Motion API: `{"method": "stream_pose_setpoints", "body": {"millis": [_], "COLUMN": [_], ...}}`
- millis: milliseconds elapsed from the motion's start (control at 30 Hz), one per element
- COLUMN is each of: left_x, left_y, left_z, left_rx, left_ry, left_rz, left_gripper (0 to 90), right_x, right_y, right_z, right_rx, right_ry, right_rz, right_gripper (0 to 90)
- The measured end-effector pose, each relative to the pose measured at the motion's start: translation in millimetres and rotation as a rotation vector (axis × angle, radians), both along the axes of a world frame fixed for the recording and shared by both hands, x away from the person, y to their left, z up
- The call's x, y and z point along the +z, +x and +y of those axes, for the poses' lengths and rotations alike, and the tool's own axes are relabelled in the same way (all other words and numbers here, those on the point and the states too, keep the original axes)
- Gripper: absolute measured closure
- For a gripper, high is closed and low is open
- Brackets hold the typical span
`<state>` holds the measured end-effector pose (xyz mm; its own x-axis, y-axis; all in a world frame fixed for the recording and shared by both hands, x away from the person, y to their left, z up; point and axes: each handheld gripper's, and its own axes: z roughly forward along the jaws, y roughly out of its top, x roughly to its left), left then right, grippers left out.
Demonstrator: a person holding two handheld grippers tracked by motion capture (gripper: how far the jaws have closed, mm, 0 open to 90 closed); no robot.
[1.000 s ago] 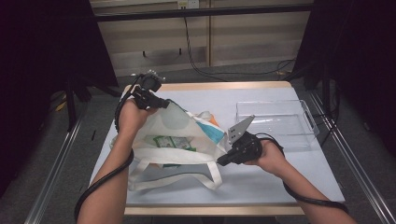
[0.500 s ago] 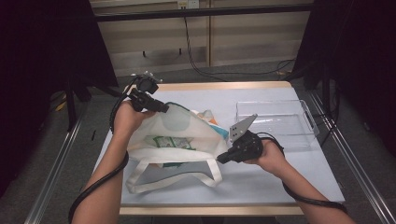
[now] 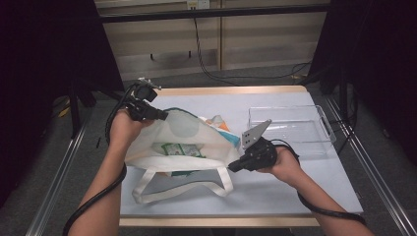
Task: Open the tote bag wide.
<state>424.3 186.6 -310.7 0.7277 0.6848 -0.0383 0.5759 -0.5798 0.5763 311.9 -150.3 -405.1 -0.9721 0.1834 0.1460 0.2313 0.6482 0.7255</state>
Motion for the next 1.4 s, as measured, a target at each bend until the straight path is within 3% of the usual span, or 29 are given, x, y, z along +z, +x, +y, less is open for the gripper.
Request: {"method": "stream_pose_setpoints", "body": {"millis": [233, 333, 500, 533, 833, 1033, 1167, 1400], "left_x": [0.2, -1.0, -2.3, -3.1, 1.2, 1.3, 2.7, 9.4], "left_y": [10.3, 12.8, 10.9, 9.2, -1.3, -7.4, -12.6, -21.5], "left_z": [-0.1, -2.7, -4.8, -5.3, -4.5, -3.4, -2.1, -1.6], "left_rx": [0.042, 0.047, 0.018, 0.021, -0.011, -0.032, -0.035, -0.063], "left_ry": [-0.032, -0.013, -0.003, -0.022, -0.025, -0.022, -0.027, -0.021], "left_rz": [-0.008, -0.011, 0.005, 0.015, 0.019, 0.032, 0.027, 0.013], "left_gripper": [86.4, 86.3, 85.4, 83.6, 67.8, 57.8, 49.9, 44.1], "right_x": [-3.9, -5.4, -3.3, -2.3, 14.6, 26.4, 33.2, 44.0], "right_y": [-1.4, -1.4, 0.7, 1.2, 4.7, 7.8, 11.4, 19.2], "right_z": [0.0, 0.6, -3.0, -3.9, -7.6, -8.5, -5.5, 0.4], "right_rx": [0.014, 0.018, -0.007, -0.017, -0.056, -0.100, -0.121, -0.157], "right_ry": [-0.011, -0.018, 0.002, 0.004, 0.048, 0.048, 0.047, 0.059], "right_rz": [0.010, 0.014, 0.016, 0.010, -0.015, -0.039, -0.048, -0.043], "right_gripper": [89.6, 89.6, 88.9, 88.6, 74.6, 64.8, 60.4, 58.9]}}
